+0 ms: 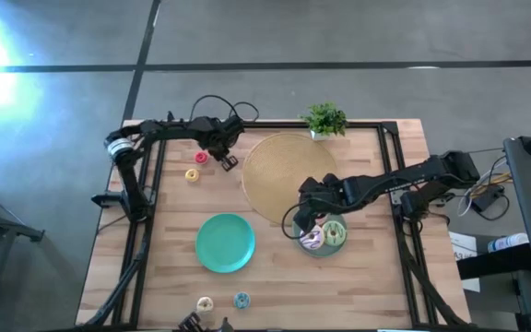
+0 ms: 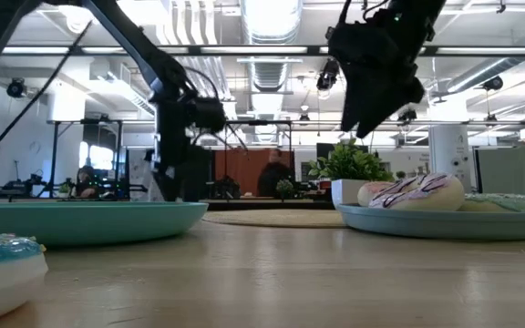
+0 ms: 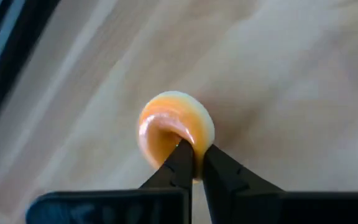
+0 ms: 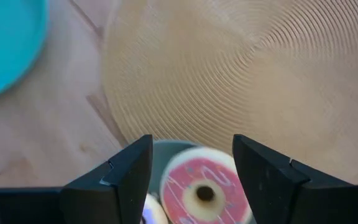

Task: Pick & Place donuts
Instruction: Put the small orange donut on the light green plate

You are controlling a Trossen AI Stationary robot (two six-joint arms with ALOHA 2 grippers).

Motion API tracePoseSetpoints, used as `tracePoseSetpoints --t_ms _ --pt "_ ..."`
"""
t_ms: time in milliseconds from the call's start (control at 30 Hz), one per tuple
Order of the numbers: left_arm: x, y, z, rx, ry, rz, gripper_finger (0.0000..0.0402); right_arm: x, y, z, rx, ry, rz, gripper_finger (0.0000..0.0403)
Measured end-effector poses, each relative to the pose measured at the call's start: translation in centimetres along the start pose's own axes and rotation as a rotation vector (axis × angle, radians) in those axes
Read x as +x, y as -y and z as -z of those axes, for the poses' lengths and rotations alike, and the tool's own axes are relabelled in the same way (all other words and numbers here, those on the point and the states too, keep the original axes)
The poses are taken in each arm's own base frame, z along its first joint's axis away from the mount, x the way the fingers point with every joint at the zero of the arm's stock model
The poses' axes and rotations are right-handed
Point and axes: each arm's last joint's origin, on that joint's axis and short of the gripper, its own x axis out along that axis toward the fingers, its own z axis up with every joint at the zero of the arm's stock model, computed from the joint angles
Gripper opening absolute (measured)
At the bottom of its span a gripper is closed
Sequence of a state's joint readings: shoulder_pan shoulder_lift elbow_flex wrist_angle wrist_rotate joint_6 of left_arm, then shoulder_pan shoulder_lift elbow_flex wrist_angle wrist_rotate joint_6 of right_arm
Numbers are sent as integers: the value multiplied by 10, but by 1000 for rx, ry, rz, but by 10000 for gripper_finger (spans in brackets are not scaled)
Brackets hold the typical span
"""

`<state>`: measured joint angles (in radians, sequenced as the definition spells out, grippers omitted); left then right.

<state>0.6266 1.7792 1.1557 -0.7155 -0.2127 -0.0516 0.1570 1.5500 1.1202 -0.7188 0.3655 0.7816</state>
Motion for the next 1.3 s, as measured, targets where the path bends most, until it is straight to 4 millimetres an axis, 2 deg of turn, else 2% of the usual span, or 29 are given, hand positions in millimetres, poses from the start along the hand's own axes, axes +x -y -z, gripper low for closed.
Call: tracePoseSetpoints --t_ms 100,233,300,367,433,533,667,900,1000,1300 --pt "-35 -3 2 -46 89 182 1 -1 0 -8 -11 39 -57 214" --pt "-91 -3 14 -51 208 643 0 -2 3 -26 -39 80 -187 214" --pt "-113 -3 24 -41 239 860 0 -2 5 -35 -72 118 -245 214" --pt "-127 -2 36 -11 269 960 0 -1 7 -46 -122 169 -315 214" --pt "-135 4 48 44 300 976 0 -1 9 -58 -165 233 -384 214" --pt "-139 17 67 108 296 1001 0 -1 12 -73 -241 344 -441 214" --pt "-139 40 80 164 317 1018 0 -1 9 -83 -360 464 -507 214" --pt "-140 71 74 191 382 1077 0 15 0 -85 -447 406 -533 215" --pt "-137 81 69 198 367 1094 0 17 -7 -92 -475 411 -549 215" --pt "-127 96 58 211 310 1099 0 19 -18 -102 -561 283 -555 215"
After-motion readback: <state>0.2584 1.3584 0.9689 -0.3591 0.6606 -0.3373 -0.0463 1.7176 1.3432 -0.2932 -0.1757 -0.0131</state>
